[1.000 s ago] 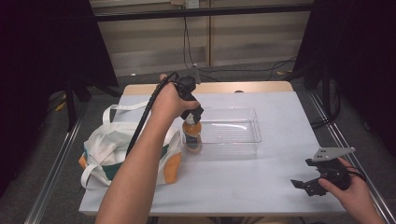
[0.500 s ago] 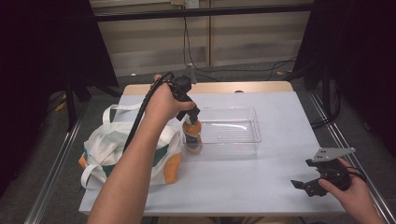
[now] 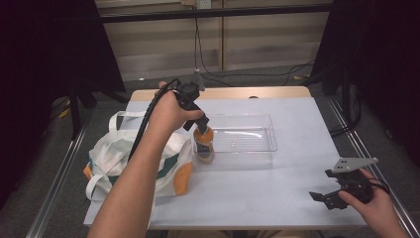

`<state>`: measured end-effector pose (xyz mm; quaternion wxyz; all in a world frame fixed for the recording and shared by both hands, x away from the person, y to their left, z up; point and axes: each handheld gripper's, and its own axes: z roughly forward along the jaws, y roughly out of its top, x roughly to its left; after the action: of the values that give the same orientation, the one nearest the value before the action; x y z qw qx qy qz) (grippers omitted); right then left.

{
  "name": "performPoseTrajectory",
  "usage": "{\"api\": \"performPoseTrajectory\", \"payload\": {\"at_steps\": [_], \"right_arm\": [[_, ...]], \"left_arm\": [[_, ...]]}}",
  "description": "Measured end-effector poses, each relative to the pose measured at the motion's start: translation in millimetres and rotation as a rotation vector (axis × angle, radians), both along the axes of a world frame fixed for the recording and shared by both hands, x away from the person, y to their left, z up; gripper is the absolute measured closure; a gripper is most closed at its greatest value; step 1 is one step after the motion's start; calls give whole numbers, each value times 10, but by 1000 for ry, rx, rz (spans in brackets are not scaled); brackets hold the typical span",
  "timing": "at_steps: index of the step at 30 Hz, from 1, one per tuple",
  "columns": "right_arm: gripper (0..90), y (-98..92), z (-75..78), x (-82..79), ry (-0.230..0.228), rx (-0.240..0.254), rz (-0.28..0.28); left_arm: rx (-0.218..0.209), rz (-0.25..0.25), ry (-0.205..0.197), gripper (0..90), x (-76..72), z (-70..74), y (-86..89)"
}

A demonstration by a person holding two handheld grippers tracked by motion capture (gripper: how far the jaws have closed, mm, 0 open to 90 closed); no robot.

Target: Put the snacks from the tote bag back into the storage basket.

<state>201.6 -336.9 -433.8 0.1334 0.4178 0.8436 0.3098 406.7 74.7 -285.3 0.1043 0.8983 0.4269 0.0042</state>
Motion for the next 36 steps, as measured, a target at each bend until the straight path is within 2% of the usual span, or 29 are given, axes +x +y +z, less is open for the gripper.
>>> {"api": "performPoseTrajectory", "payload": {"at_steps": [8, 12, 16, 31, 36], "right_arm": [[48, -2, -3, -1, 1, 0, 1], [48, 3, 1, -6, 3, 0, -2], [48, 4, -3, -4, 5, 1, 2], [48, 13, -4, -5, 10, -1, -1], [48, 15, -5, -4, 7, -4, 5]], "left_arm": [[0, -6, -6, 106, -48, -15, 64], [-26, -8, -13, 104, -84, -6, 101], [-34, -7, -24, 103, -122, -14, 139], [-31, -29, -51, 103, -288, -22, 286], [-28, -34, -34, 103, -335, -67, 338]]}}
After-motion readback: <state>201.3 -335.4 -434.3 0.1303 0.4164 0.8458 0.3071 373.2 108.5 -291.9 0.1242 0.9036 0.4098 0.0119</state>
